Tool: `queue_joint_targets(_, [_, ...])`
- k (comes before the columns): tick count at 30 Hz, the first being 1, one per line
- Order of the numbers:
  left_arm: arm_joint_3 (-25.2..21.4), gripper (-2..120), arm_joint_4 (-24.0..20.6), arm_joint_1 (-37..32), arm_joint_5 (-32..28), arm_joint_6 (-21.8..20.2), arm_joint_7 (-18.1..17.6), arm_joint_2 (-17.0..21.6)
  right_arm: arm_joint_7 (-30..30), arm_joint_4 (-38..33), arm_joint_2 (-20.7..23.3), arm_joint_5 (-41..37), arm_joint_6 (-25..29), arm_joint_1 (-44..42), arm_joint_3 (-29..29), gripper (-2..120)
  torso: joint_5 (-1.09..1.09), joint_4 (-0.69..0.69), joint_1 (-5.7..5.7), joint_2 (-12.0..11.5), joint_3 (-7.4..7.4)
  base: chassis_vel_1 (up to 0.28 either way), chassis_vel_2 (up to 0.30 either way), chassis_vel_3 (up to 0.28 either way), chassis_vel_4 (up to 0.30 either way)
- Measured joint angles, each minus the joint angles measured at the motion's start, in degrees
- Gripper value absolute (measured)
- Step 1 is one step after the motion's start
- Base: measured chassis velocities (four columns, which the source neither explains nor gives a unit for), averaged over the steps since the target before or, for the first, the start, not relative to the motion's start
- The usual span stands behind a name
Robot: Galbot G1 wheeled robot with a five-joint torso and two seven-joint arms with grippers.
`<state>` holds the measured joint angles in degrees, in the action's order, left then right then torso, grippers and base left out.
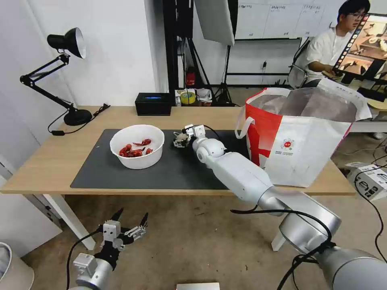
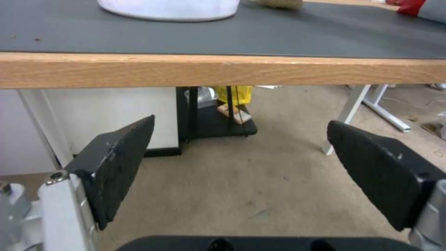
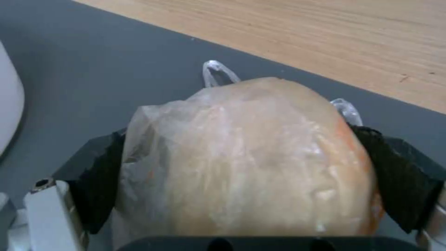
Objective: Pick up the trash from the table and place it into the takeout bag.
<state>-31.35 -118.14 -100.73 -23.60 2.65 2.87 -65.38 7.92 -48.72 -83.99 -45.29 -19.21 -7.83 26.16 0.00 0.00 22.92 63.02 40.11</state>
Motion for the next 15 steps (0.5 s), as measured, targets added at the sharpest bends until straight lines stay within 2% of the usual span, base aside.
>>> queue_joint_targets(5, [0.12, 100, 0.14, -0.14, 0.14, 0.27, 0.06, -0.56, -0.17, -0.04, -0.12, 0.08, 0.1, -0.39, 0.0, 91, 0.0, 0.0, 0.0, 0.0, 0.0, 0.0, 0.0, 0.0, 0.0])
queue_joint_targets(8, [0.19, 100, 0.11, -0.38, 0.48, 0.41, 0.09, -0.91, -0.08, -0.93, 0.31, 0.02, 0.15, -1.01, 0.0, 75, 0.0, 0.0, 0.0, 0.0, 0.0, 0.0, 0.0, 0.0, 0.0])
queue_joint_targets(9, [0.19, 100, 0.11, -0.38, 0.48, 0.41, 0.09, -0.91, -0.08, -0.93, 0.31, 0.02, 0.15, -1.01, 0.0, 75, 0.0, 0.0, 0.0, 0.0, 0.0, 0.0, 0.0, 0.0, 0.0])
queue_joint_targets(15, [-0.28, 100, -0.33, -0.85, 0.51, 0.62, 0.1, -0.92, 1.09, -4.38, 2.44, -0.71, 0.0, -2.09, 0.49, 51, 0.01, 0.0, 0.0, 0.0, 0.0, 0.0, 0.0, 0.0, 0.0])
